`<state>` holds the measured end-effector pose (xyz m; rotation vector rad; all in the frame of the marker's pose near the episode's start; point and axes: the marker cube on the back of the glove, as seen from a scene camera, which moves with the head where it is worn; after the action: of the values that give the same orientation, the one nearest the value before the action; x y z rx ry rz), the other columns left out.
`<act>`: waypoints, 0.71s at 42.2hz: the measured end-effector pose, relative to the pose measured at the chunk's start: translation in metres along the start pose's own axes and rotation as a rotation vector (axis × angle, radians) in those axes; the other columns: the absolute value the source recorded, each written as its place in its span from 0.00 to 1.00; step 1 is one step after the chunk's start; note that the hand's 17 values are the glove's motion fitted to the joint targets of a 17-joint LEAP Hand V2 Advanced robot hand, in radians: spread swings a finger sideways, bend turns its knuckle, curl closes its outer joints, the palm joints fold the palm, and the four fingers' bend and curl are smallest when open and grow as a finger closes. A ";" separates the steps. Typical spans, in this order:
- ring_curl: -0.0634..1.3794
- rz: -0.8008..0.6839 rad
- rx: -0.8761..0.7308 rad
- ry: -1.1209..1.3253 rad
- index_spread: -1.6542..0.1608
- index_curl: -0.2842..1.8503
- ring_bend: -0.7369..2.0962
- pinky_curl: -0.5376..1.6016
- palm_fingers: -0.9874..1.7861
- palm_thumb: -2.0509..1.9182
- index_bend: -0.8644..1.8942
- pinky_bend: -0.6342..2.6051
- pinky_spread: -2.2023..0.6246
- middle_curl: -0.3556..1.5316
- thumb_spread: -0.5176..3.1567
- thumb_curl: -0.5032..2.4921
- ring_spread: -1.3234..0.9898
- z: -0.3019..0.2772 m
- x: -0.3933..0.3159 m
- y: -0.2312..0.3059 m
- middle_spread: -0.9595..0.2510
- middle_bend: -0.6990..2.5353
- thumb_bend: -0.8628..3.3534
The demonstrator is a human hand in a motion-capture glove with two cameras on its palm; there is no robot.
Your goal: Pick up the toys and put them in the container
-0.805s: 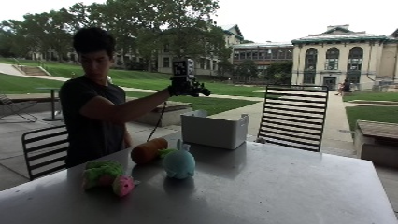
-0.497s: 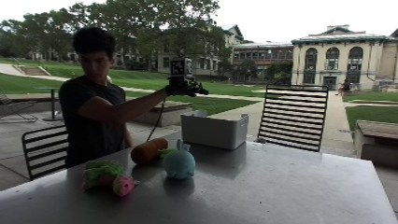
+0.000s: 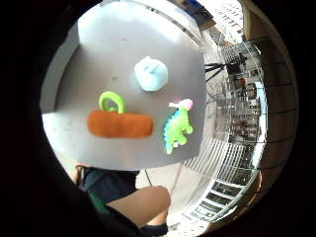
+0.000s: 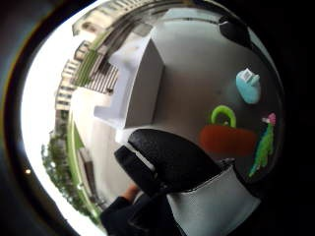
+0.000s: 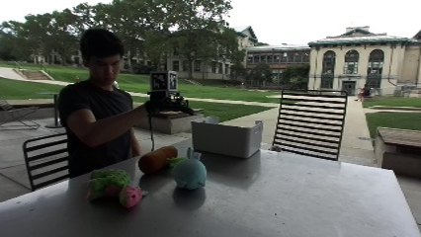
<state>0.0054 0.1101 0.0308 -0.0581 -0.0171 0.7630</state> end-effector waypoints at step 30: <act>0.18 0.064 -0.233 -0.073 0.75 0.37 0.34 0.33 0.37 0.49 0.56 0.24 0.78 0.36 0.39 0.22 0.44 0.164 0.049 0.049 0.71 0.32 0.18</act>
<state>0.0015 0.1869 0.1909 -0.2537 -0.1744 0.8247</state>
